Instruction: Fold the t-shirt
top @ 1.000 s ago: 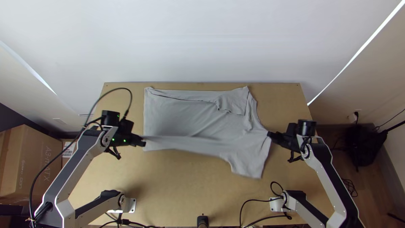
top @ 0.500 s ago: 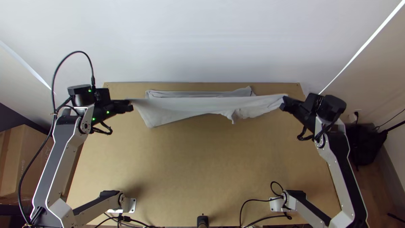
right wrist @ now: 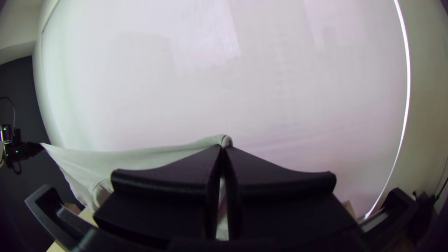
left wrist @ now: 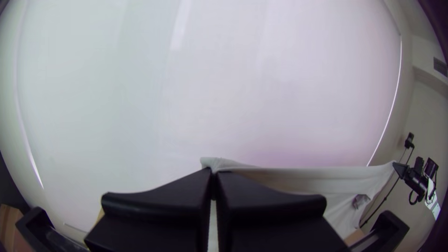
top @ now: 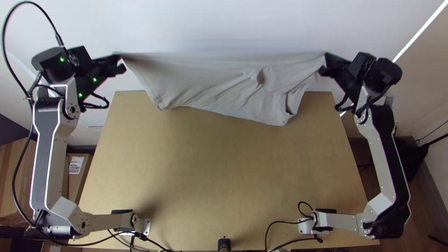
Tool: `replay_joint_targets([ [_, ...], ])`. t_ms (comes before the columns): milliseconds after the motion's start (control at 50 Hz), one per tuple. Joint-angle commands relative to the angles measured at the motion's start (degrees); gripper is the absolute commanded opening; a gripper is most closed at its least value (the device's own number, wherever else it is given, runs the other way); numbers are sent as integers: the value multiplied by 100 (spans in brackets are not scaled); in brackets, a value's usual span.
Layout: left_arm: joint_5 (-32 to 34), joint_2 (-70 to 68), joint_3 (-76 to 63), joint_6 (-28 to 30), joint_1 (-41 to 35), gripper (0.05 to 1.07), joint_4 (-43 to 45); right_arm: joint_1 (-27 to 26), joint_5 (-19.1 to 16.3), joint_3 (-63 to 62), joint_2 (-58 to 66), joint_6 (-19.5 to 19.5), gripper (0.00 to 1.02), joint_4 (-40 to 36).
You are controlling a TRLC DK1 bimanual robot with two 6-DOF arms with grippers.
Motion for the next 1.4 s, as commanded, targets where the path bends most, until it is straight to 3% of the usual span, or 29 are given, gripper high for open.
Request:
replay_joint_targets([
  [0, -244, 262, 817, -230, 191, 8, 179, -56, 422, 870, 255, -45, 2, 296],
  [160, -315, 306, 1625, -283, 191, 8, 170, -39, 650, 1538, 97, 43, 2, 367],
  [320, -341, -195, 1871, -397, 270, 8, 170, 75, 659, 1697, -650, 43, 2, 375],
  [820, -341, -2594, 1564, -476, 507, 8, 276, 374, 562, 510, -4043, 105, 2, 85],
  [1020, -253, -3209, 448, -502, 410, 8, 258, 374, 536, 167, -4166, 289, 2, -231],
  [1200, 37, -3614, -1442, -459, 349, 8, 188, 445, 431, -1265, -4271, 509, 2, -126],
  [1380, 617, -3860, -3692, -37, 428, 8, 65, 1192, 492, -3445, -4562, 536, 2, 235],
])
